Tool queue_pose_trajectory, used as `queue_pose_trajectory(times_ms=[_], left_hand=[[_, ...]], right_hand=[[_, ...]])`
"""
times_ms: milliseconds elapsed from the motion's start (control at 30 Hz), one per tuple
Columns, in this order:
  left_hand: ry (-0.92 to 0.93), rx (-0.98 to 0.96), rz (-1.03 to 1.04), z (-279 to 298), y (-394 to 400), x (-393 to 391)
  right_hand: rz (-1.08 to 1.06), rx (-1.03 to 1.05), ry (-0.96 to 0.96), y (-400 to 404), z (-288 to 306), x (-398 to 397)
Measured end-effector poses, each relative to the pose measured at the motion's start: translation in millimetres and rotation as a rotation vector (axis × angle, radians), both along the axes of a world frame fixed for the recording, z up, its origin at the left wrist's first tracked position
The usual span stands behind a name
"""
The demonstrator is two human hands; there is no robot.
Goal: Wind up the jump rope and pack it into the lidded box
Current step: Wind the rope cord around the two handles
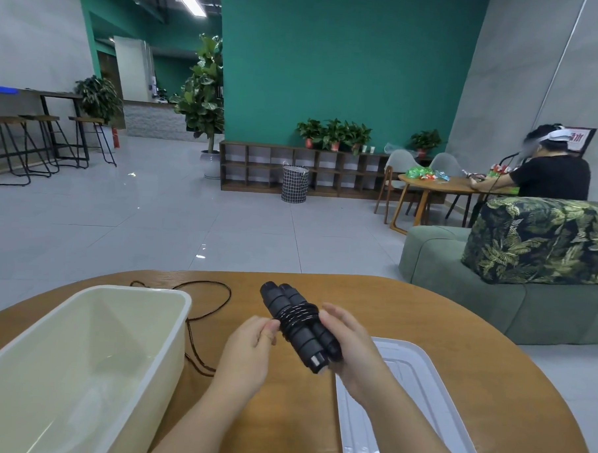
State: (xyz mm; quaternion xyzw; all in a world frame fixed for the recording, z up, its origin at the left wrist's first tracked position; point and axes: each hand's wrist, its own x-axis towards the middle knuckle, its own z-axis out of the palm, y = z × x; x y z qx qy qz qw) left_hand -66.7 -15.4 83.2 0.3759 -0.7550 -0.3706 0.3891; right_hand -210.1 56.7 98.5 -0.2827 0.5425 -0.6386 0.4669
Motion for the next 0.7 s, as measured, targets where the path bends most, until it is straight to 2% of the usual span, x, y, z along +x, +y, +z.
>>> queue_pose_trajectory(times_ms=[100, 200, 300, 433, 500, 600, 700], left_hand=[[-0.074, -0.074, 0.067, -4, 2, 3], [-0.096, -0.118, 0.127, -9, 4, 6], [-0.08, -0.106, 0.159, -12, 5, 8], [-0.076, -0.11, 0.087, -11, 7, 13], [-0.11, -0.134, 0.02, -10, 8, 17], [-0.1, -0.157, -0.036, -6, 9, 23], [-0.092, -0.171, -0.001, -4, 10, 30]], right_hand=[[-0.141, -0.022, 0.428, 2, 0, 4], [-0.089, -0.028, 0.565, 4, 1, 13], [0.06, 0.006, 0.655, 7, -1, 19], [0.142, 0.126, 0.775, 6, -11, 27], [0.103, 0.112, 0.754, 4, -16, 29], [0.058, 0.133, 0.576, 2, -17, 29], [0.043, 0.144, 0.372, 1, -16, 30]])
